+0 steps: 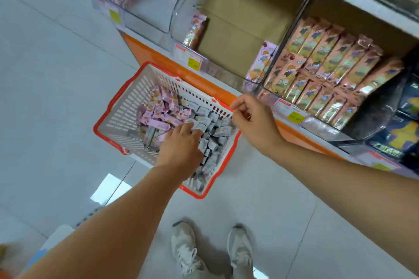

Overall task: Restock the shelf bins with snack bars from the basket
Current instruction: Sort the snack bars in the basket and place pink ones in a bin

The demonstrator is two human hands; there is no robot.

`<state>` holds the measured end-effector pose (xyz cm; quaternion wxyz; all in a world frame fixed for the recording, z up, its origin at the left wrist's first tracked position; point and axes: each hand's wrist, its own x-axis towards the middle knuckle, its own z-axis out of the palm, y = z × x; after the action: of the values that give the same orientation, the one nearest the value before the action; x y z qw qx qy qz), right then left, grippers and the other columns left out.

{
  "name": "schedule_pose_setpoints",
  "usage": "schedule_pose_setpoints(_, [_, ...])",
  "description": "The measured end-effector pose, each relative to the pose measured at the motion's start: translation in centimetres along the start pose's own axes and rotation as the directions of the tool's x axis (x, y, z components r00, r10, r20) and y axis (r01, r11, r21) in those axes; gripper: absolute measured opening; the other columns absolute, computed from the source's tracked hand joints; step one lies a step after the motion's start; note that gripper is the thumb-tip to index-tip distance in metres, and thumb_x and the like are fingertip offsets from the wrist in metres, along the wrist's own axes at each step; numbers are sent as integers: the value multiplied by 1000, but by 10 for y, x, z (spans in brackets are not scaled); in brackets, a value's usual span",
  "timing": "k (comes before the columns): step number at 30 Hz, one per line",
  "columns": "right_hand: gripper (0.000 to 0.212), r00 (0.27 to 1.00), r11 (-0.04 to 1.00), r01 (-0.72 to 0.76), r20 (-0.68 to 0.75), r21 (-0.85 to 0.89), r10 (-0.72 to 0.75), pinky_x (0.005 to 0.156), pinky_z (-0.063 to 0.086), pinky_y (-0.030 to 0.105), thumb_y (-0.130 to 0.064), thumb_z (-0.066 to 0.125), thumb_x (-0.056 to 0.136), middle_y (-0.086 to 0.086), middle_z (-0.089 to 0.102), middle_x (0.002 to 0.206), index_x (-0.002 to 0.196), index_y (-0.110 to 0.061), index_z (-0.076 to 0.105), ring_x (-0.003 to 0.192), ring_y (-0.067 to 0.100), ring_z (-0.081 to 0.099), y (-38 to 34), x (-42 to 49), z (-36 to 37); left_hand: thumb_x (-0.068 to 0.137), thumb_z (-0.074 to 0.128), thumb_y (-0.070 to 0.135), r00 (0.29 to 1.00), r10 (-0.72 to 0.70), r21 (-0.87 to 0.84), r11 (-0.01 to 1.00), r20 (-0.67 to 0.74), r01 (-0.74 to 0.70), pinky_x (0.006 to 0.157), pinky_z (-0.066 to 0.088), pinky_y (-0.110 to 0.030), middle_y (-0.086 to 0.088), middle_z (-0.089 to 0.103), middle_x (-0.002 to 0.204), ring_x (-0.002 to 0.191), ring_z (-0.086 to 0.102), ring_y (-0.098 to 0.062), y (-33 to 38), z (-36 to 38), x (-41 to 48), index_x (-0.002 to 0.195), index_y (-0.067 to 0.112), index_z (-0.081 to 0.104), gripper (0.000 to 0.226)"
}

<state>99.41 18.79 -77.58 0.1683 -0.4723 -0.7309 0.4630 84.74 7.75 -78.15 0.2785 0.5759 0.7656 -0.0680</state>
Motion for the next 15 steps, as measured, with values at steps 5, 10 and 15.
schedule_pose_setpoints(5, [16,891,964,-208,376,-164,257,76,45,36,-12,51,97,4,54,97,113,-11,56,76,15,53,15,7,74,94,51,24,991,-124,-10,992,52,125,116,19,-39,-4,28,155,144,22,-25,-63,37,-17,147,20,35,56])
schedule_pose_setpoints(10, [34,717,883,-313,522,-349,461,80,45,33,-20,51,99,4,48,119,133,-15,45,99,22,53,42,21,144,93,51,20,983,-179,-74,980,46,182,115,20,-36,-2,31,155,143,25,-23,-116,84,-23,145,22,38,53])
schedule_pose_setpoints(15, [49,724,877,-288,513,-384,462,91,40,31,-23,50,101,10,37,147,146,-17,33,124,27,47,63,46,208,101,36,24,961,-273,-95,957,32,275,120,-1,-45,-5,4,163,150,-3,-25,-161,130,-12,154,22,17,56])
